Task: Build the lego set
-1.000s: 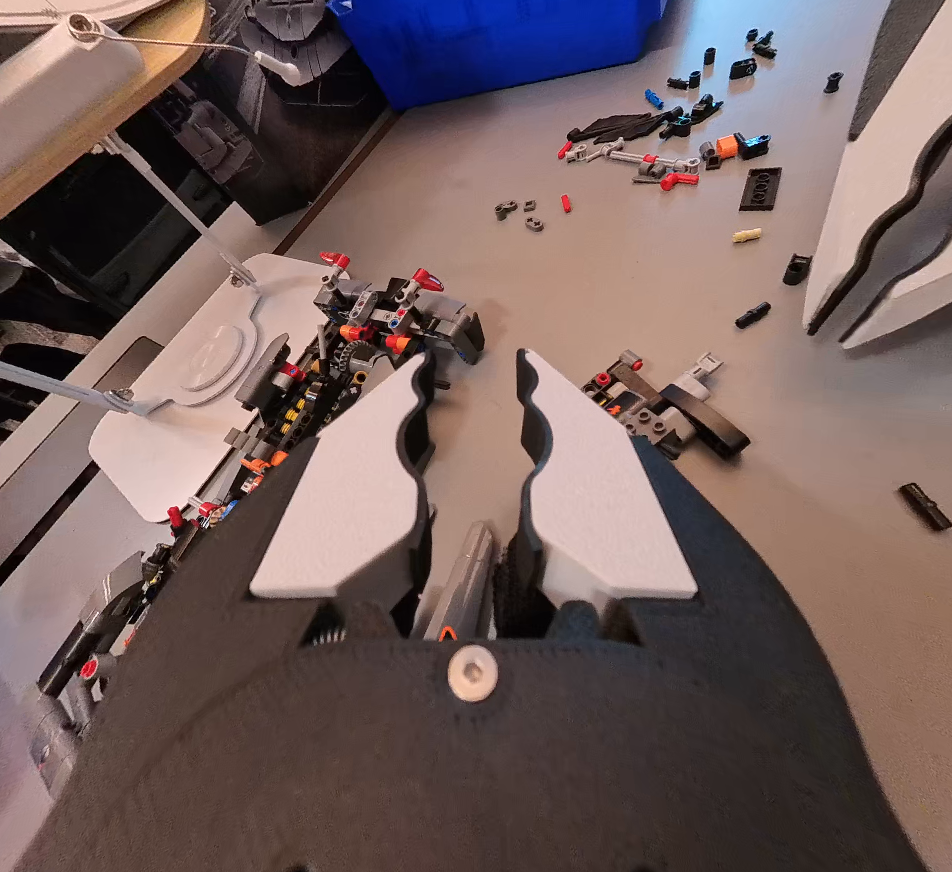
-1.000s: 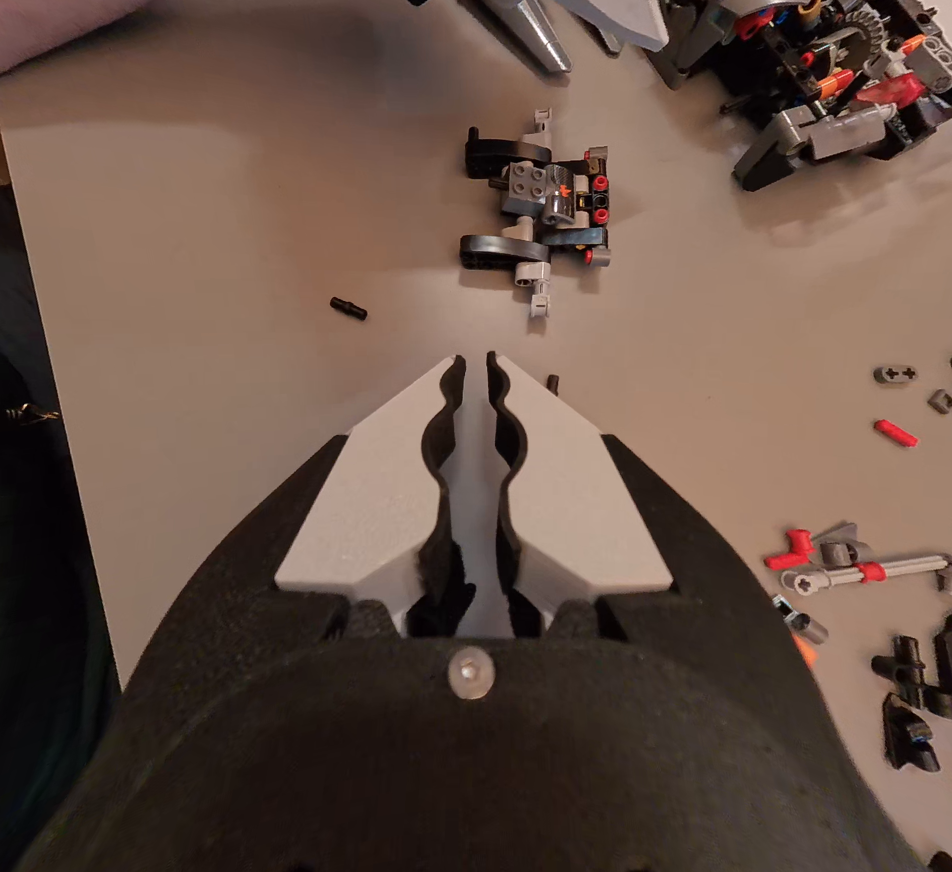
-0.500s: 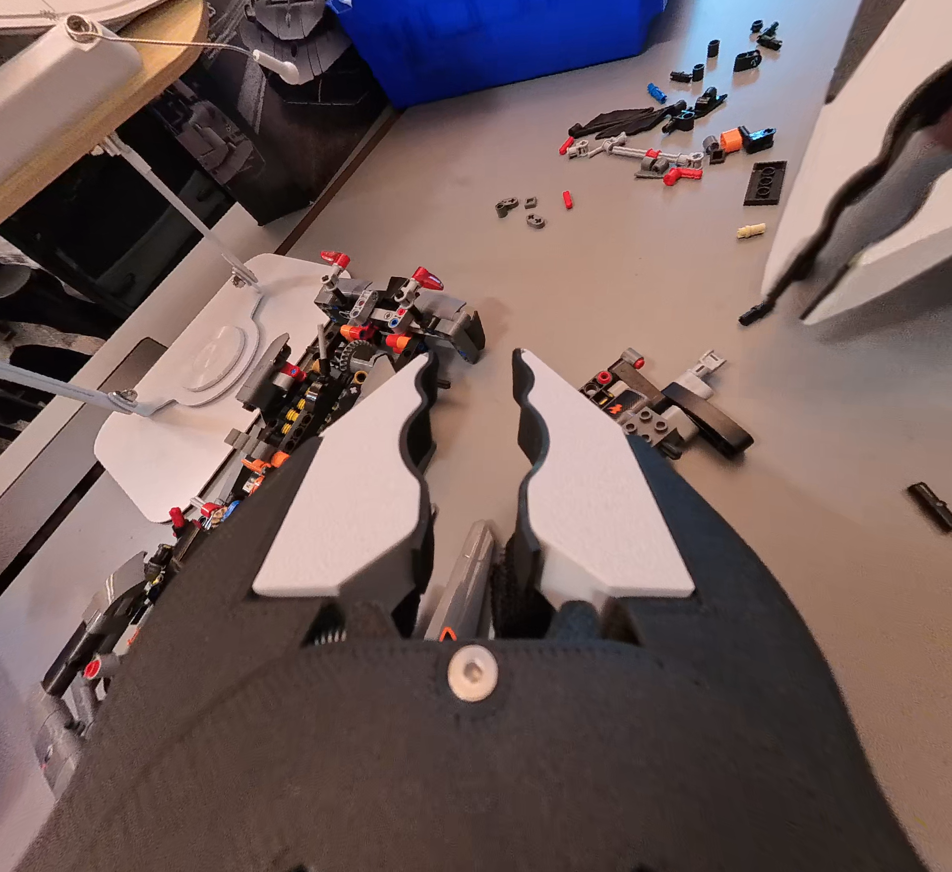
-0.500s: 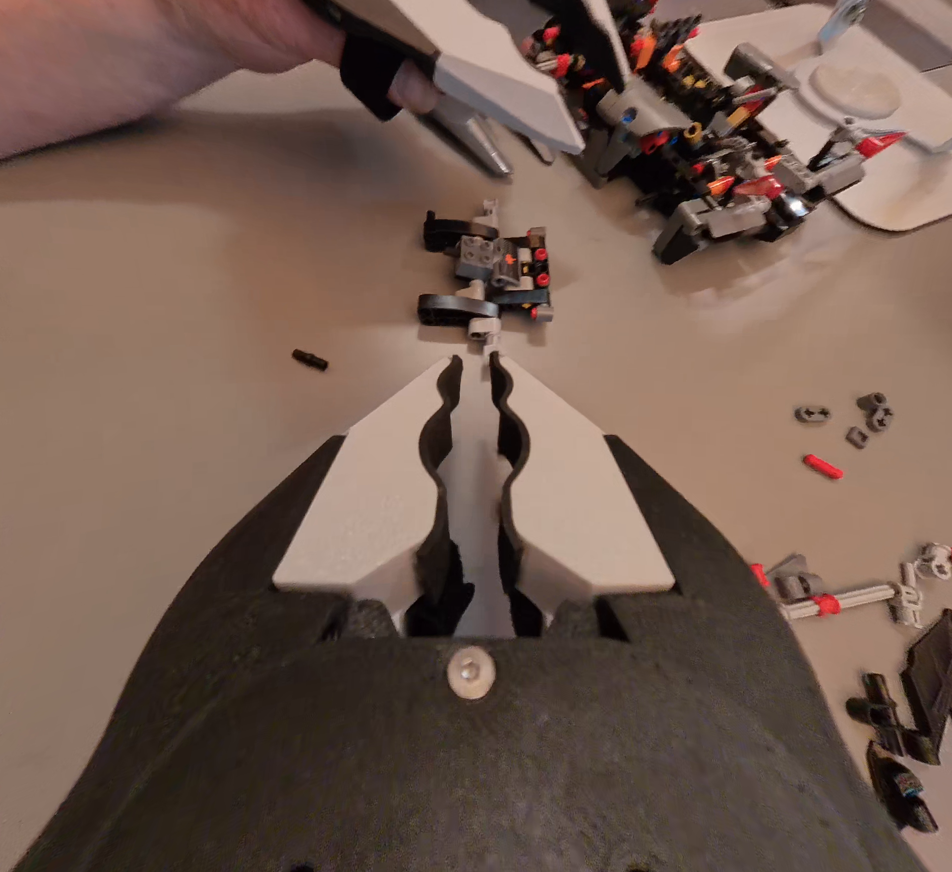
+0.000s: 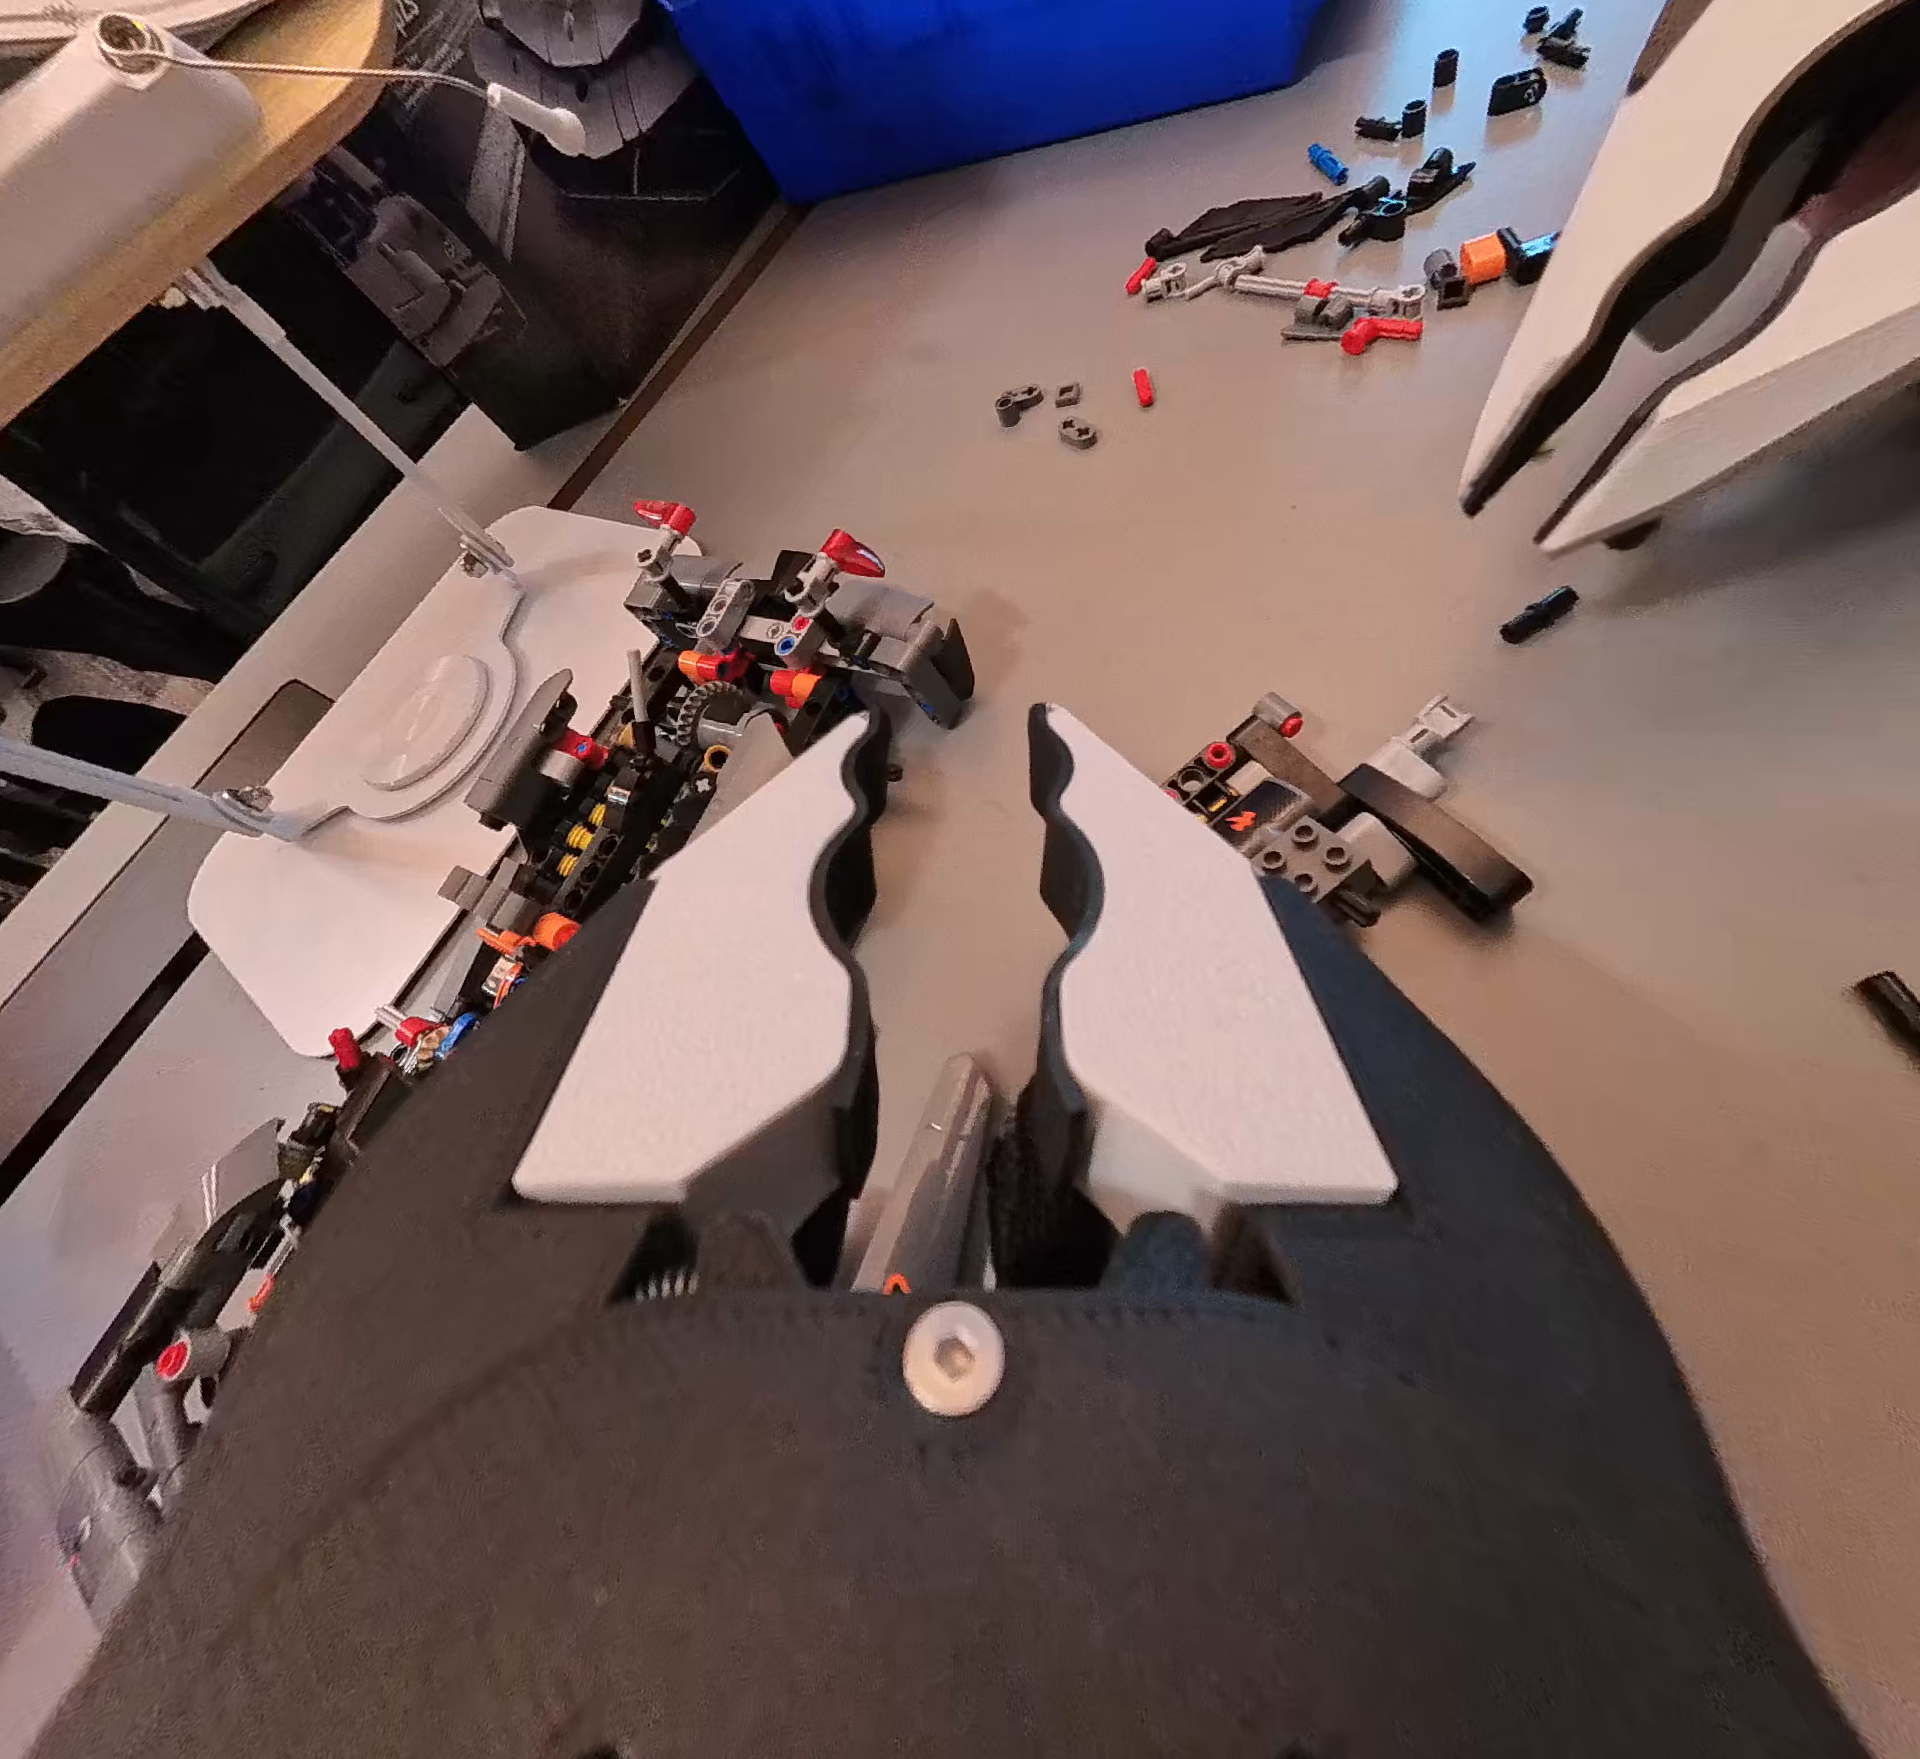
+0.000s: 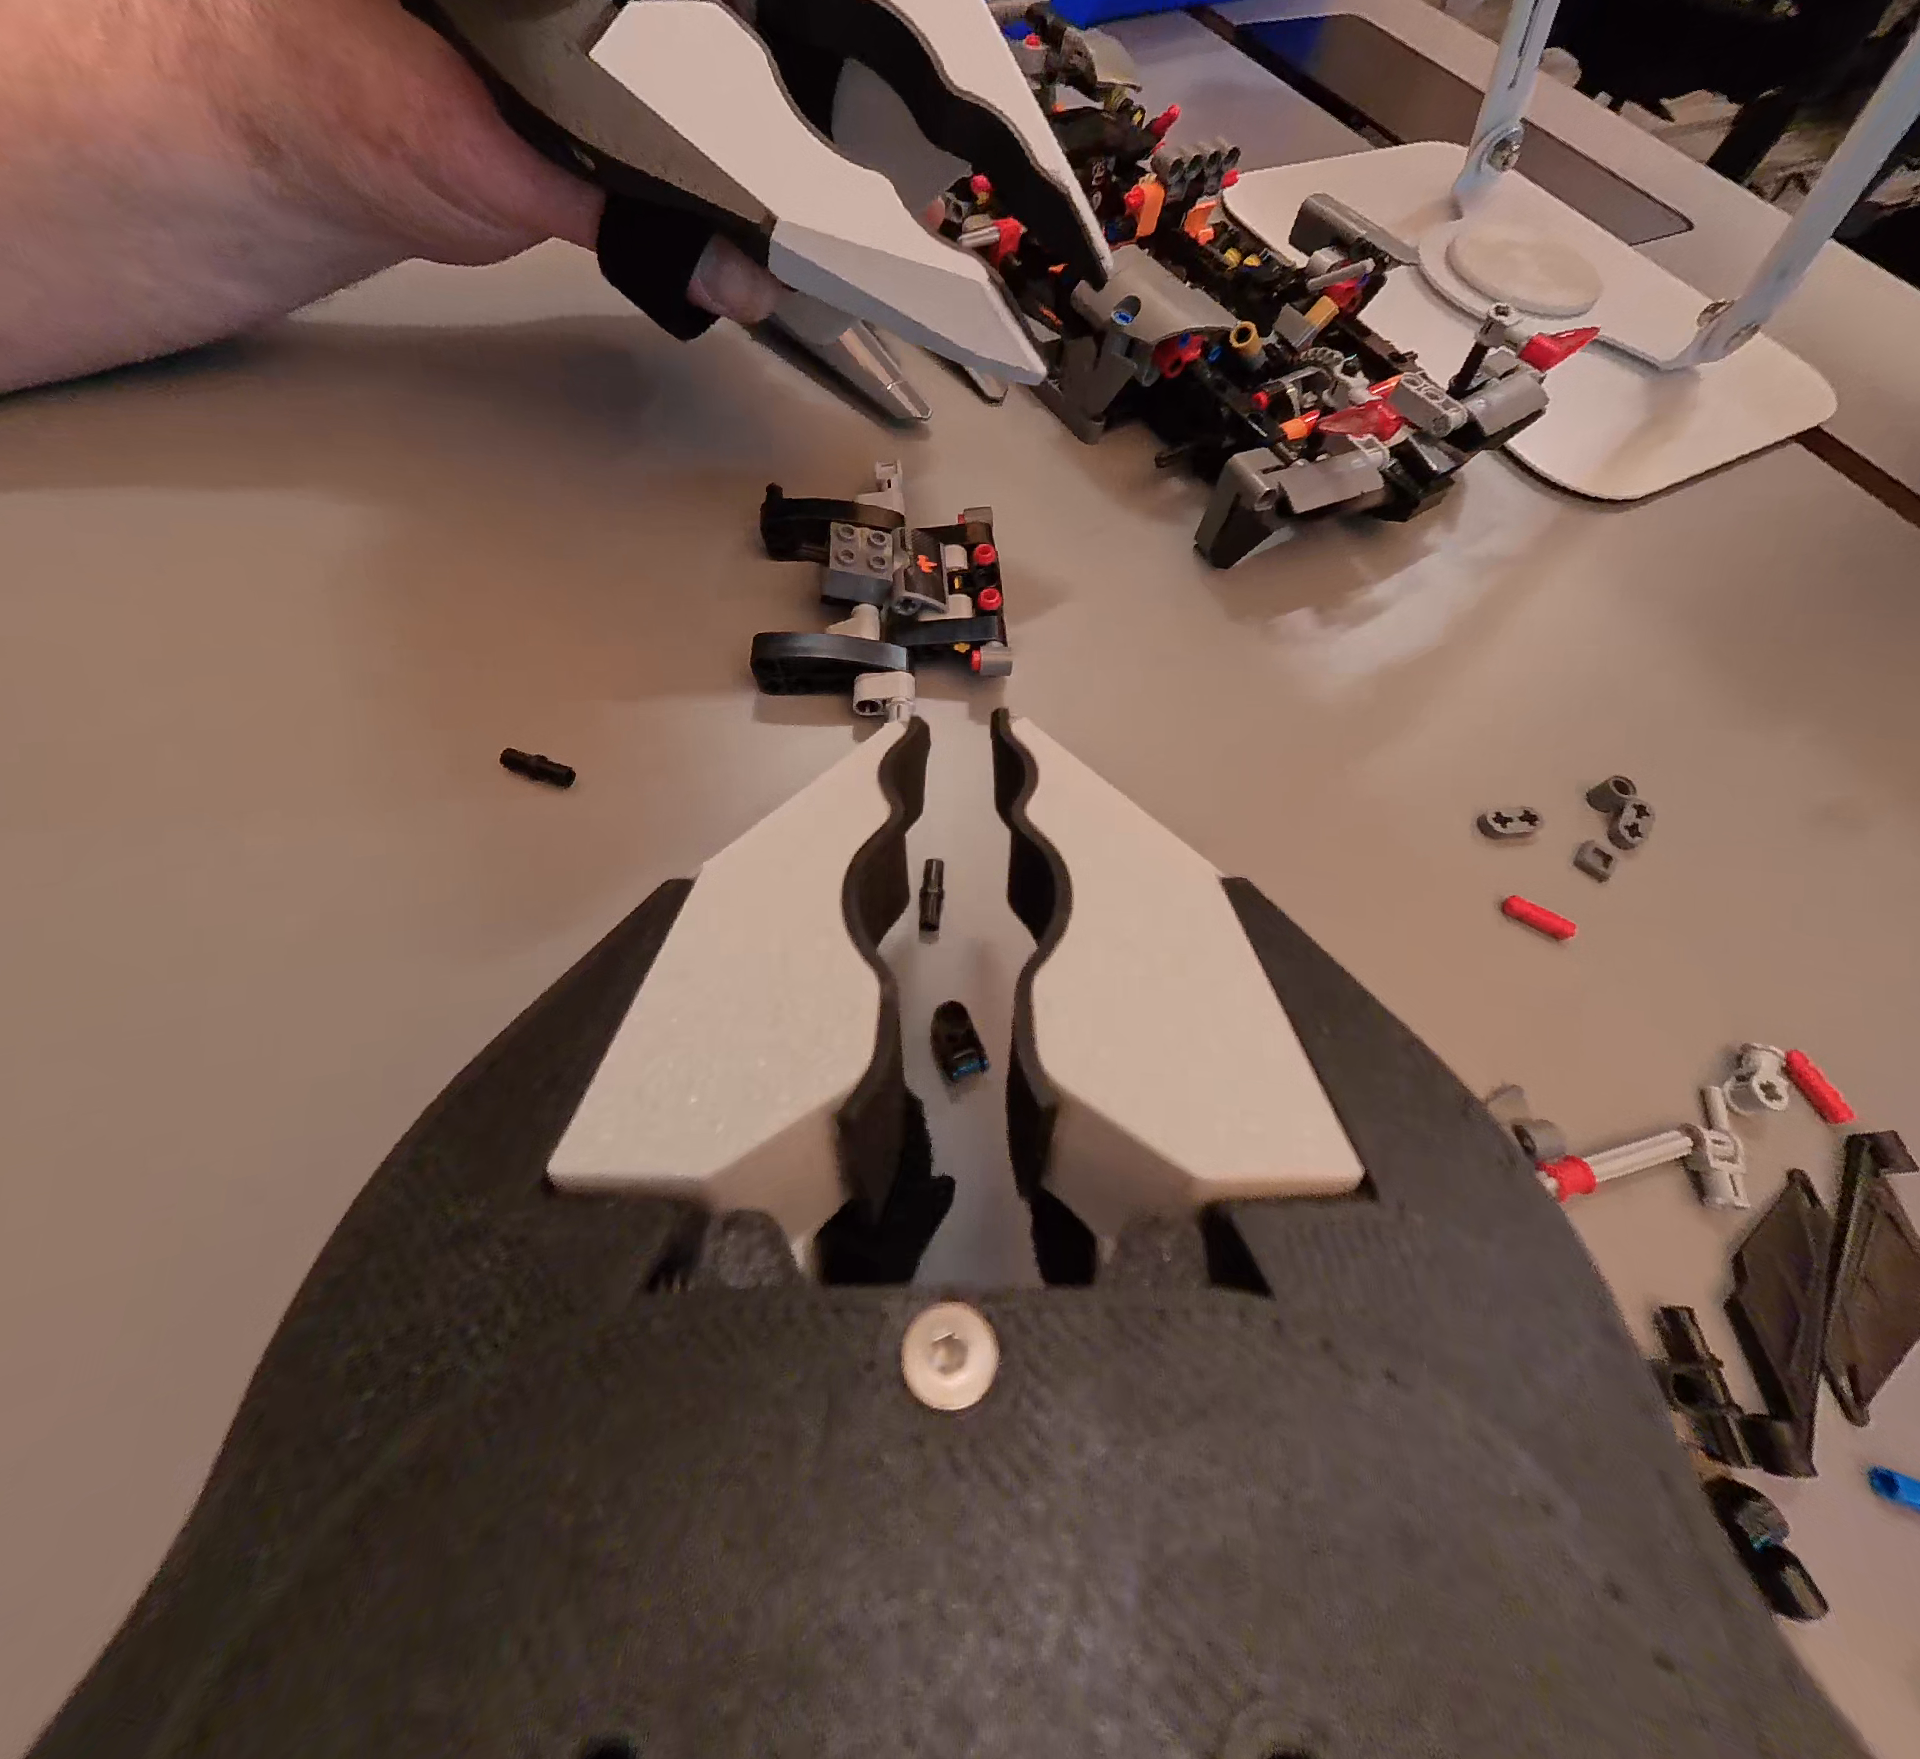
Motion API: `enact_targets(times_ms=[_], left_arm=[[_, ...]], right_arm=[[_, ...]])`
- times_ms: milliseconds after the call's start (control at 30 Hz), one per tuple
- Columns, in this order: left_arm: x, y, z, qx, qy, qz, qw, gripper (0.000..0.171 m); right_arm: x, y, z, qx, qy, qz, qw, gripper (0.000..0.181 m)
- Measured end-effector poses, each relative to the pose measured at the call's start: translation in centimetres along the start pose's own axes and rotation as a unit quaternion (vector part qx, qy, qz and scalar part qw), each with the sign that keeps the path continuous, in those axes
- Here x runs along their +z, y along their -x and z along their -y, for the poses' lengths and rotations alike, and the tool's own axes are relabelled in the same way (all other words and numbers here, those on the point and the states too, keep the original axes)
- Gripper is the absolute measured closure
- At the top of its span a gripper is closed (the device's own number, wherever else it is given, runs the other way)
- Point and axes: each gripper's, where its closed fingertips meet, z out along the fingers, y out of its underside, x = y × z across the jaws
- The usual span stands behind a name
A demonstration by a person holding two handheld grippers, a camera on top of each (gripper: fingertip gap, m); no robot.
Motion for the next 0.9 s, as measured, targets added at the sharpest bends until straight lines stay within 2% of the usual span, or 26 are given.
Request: enact_targets(times_ms=[333,633,767,900], left_arm=[[-0.6,1.2,0.2,-0.023,-0.014,0.019,0.999,0.147],[-0.6,1.4,0.1,-0.024,-0.011,0.023,0.999,0.147],[-0.6,1.4,0.1,-0.024,-0.010,0.022,0.999,0.147],[-0.4,1.1,-0.1,-0.019,-0.002,0.017,1.000,0.147]], right_arm=[[-2.8,-2.0,0.8,0.024,-0.023,-0.037,0.999,0.164],[-4.4,-2.2,-1.3,0.000,0.046,-0.037,0.998,0.164],[-4.6,-1.8,-3.6,-0.005,0.108,-0.016,0.994,0.163],[-3.7,-0.7,-4.2,0.001,0.126,0.016,0.992,0.157]])
